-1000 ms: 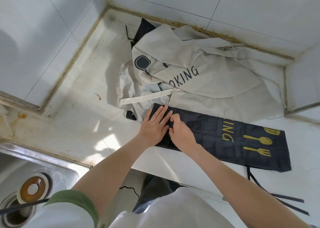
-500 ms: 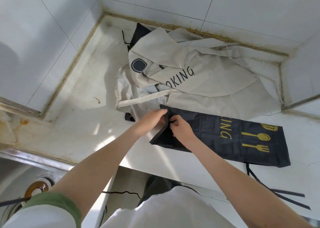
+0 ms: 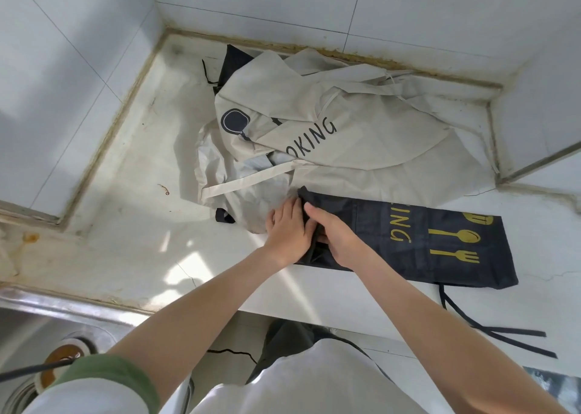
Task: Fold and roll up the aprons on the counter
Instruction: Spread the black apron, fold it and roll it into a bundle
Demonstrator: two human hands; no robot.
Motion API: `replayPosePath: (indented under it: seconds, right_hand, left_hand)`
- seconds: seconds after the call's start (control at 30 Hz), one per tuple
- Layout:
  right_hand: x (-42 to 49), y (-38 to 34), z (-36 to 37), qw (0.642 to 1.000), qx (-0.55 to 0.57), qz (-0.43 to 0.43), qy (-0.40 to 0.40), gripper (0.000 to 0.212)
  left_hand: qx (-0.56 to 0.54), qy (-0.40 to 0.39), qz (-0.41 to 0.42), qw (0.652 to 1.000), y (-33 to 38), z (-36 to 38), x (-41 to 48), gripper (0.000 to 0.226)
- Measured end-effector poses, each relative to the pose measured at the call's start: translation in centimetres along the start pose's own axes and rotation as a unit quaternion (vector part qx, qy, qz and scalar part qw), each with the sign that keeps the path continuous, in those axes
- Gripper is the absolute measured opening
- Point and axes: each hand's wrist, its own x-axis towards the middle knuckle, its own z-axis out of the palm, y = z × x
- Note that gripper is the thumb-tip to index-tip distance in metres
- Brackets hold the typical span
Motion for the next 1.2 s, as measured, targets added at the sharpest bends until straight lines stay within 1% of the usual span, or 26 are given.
replayPosePath:
  seconds: [0.03, 0.1, 0.17, 0.2, 0.27, 0.3, 0.37, 0.4, 0.43, 0.5, 0.57, 0.6, 0.67, 0.73, 0.8, 0.87, 0.97, 1.07, 1.13, 1.2]
  right_hand:
    - [-0.1, 0.0, -0.1, 1.000, -0.002, 0.003, 0.004, 0.027]
    - [-0.5, 0.0, -0.2, 0.999, 0.035, 0.012, 0.034, 0.025]
    - [-1.0, 0.1, -0.6, 0.994, 0.101, 0.009, 0.050, 0.025]
    - [-1.2, 0.2, -0.9, 0.987, 0.150, 0.007, 0.049, 0.025]
    - [-1.8, 0.2, -1.7, 0.964, 0.261, 0.022, 0.037, 0.028]
    - [-2.0, 0.2, -2.2, 0.954, 0.296, 0.030, 0.029, 0.031]
    - [-2.3, 0.1, -3.1, 0.949, 0.312, 0.034, 0.017, 0.039]
    - [-2.5, -0.1, -3.4, 0.950, 0.310, 0.032, 0.011, 0.040]
    - [-2.6, -0.2, -3.7, 0.951, 0.309, 0.028, 0.002, 0.041]
    - [-2.8, -0.3, -4.1, 0.955, 0.295, 0.024, -0.023, 0.040]
    - [-2.8, -0.2, -4.2, 0.970, 0.239, 0.020, -0.036, 0.040]
    - [-2.7, 0.1, -4.1, 0.980, 0.196, 0.021, -0.026, 0.040]
    - [-2.3, 0.8, -4.3, 0.993, 0.115, 0.024, 0.029, 0.040]
    - [-2.0, 1.4, -4.6, 0.994, 0.085, 0.025, 0.068, 0.037]
    - [-1.9, 1.8, -4.9, 0.992, 0.101, 0.030, 0.064, 0.036]
    - [-2.1, 1.8, -5.1, 0.990, 0.136, 0.030, 0.037, 0.031]
    - [-2.5, 1.5, -4.8, 0.982, 0.186, 0.019, 0.006, 0.028]
    - [-2.9, 1.3, -4.4, 0.978, 0.206, 0.014, -0.024, 0.031]
    - [-3.1, 1.3, -4.2, 0.979, 0.197, 0.011, -0.059, 0.037]
    - [-3.1, 1.4, -4.4, 0.979, 0.181, 0.012, -0.090, 0.039]
  left_hand:
    - [-0.005, -0.008, -0.001, 1.000, 0.3, 0.2, -0.1, 0.069]
    - [-0.061, -0.038, 0.006, 0.997, 1.0, 0.4, -0.1, 0.061]
    - [-0.182, -0.060, 0.004, 0.981, 1.7, -0.1, -0.3, 0.058]
    - [-0.259, -0.055, -0.007, 0.964, 2.3, -0.7, -0.4, 0.054]
    - [-0.411, -0.046, -0.055, 0.909, 2.9, -1.6, -0.2, 0.039]
    - [-0.470, -0.065, -0.098, 0.875, 3.2, -2.0, -0.1, 0.033]
    - [-0.538, -0.124, -0.161, 0.818, 3.5, -2.3, 0.1, 0.031]
    - [-0.552, -0.142, -0.176, 0.802, 3.6, -2.2, 0.2, 0.030]
    - [-0.559, -0.151, -0.184, 0.794, 3.6, -2.0, 0.4, 0.029]
    - [-0.557, -0.150, -0.195, 0.793, 3.8, -1.6, 0.7, 0.030]
    - [-0.552, -0.140, -0.205, 0.796, 3.7, -1.3, 1.0, 0.030]
    - [-0.553, -0.133, -0.211, 0.795, 3.5, -1.1, 1.1, 0.028]
    - [-0.556, -0.127, -0.217, 0.792, 3.0, -0.5, 1.4, 0.026]
    - [-0.560, -0.135, -0.214, 0.789, 2.7, 0.1, 1.7, 0.029]
    - [-0.574, -0.150, -0.212, 0.776, 2.7, 0.3, 1.8, 0.030]
    - [-0.590, -0.176, -0.210, 0.759, 2.7, 0.1, 1.7, 0.028]
    - [-0.606, -0.218, -0.212, 0.735, 2.5, -0.2, 1.8, 0.032]
    - [-0.602, -0.223, -0.217, 0.735, 2.5, -0.1, 1.9, 0.032]
    - [-0.603, -0.212, -0.216, 0.738, 2.3, 0.1, 2.0, 0.027]
    - [-0.612, -0.201, -0.216, 0.734, 2.1, 0.2, 2.2, 0.025]
